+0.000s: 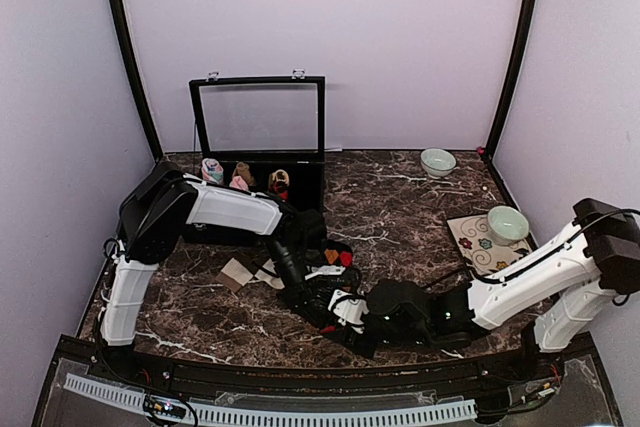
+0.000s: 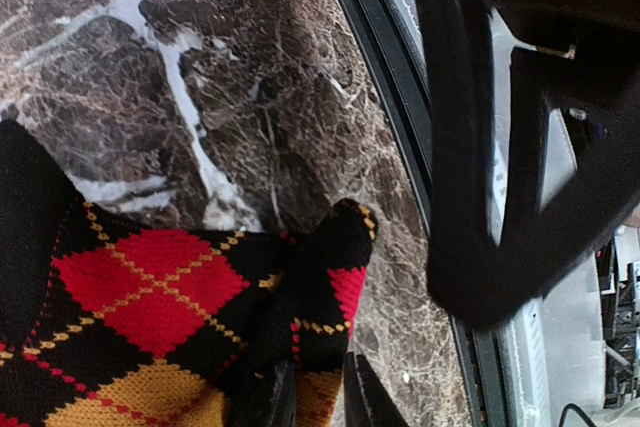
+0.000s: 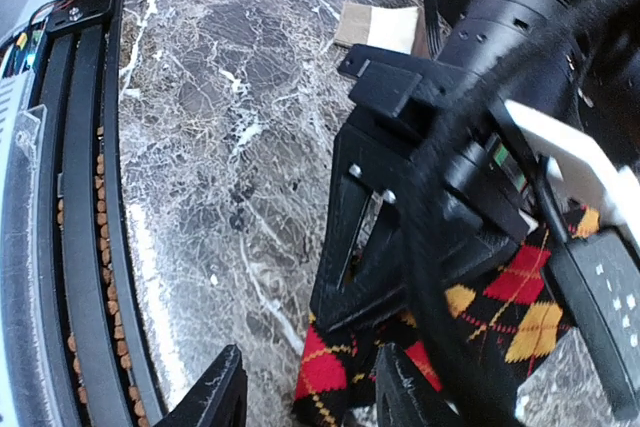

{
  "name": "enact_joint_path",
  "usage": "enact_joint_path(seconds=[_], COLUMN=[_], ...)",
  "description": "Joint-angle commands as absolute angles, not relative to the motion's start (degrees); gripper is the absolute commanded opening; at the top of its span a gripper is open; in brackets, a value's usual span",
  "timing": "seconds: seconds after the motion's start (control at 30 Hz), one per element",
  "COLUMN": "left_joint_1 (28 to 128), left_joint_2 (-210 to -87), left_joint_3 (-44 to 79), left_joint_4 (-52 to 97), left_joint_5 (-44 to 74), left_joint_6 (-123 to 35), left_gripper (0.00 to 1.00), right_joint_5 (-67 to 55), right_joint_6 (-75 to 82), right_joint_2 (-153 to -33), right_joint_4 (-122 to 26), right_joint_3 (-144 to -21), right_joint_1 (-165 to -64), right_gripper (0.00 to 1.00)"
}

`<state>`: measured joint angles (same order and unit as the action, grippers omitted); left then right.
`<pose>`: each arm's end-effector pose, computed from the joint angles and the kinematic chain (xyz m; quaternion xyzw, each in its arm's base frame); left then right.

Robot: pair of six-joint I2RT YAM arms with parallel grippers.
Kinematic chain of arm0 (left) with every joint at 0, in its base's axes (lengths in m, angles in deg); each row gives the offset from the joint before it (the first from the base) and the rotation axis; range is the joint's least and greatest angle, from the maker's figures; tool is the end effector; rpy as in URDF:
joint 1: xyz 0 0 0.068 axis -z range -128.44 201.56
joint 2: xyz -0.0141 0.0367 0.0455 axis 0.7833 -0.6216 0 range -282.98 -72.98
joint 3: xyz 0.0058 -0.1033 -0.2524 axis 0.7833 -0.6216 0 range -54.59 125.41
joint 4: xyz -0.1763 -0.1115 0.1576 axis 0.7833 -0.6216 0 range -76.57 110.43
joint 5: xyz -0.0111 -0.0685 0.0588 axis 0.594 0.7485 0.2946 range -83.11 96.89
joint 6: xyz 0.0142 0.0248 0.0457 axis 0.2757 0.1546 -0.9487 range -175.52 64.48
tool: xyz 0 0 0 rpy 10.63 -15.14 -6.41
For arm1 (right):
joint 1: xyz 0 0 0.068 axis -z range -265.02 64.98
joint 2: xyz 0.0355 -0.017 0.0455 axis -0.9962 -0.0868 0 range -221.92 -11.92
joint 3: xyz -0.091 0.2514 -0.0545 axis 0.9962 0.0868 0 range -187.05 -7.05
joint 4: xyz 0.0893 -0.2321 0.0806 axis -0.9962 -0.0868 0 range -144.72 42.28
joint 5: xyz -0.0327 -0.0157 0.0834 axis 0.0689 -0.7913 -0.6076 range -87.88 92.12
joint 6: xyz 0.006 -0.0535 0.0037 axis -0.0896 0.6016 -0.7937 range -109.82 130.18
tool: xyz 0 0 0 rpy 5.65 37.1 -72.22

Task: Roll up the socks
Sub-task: Roll the sock at the center of the board.

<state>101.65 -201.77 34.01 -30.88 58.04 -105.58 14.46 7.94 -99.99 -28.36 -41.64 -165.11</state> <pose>0.2411 -0.3313 0.1106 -0.6880 -0.5832 0.4317 0.0120 0.0584 0.2896 0.1552 -0.5127 0.7150 0.2351 0.4132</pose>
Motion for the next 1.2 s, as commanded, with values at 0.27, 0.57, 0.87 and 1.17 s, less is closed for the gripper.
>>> enact_joint_path(seconds=[0.27, 0.57, 0.87, 1.17], left_joint_1=[102.0, 102.0, 101.7, 100.1], left_joint_2=[-204.1, -203.2, -193.7, -172.2], left_joint_3=[32.2, 31.5, 22.7, 8.2], left_joint_4=[-31.1, -29.2, -18.8, -7.5], left_joint_5=[47.6, 46.7, 43.9, 36.4], left_joint_6=[-101.9, -101.0, -97.2, -97.6], left_gripper=[0.15, 0.15, 0.36, 0.64], right_joint_5=[14.4, 18.4, 14.2, 0.9], right_joint_6=[13.0, 11.4, 3.1, -9.4], right_joint_2=[-110.2, -115.1, -116.0, -114.4], right_joint_4=[-21.5, -18.3, -16.1, -11.4], right_joint_3=[-42.2, -42.6, -38.2, -34.2], right_joint_1=[-165.6, -165.7, -164.6, -157.0], right_gripper=[0.41, 0.16, 0.00, 0.00])
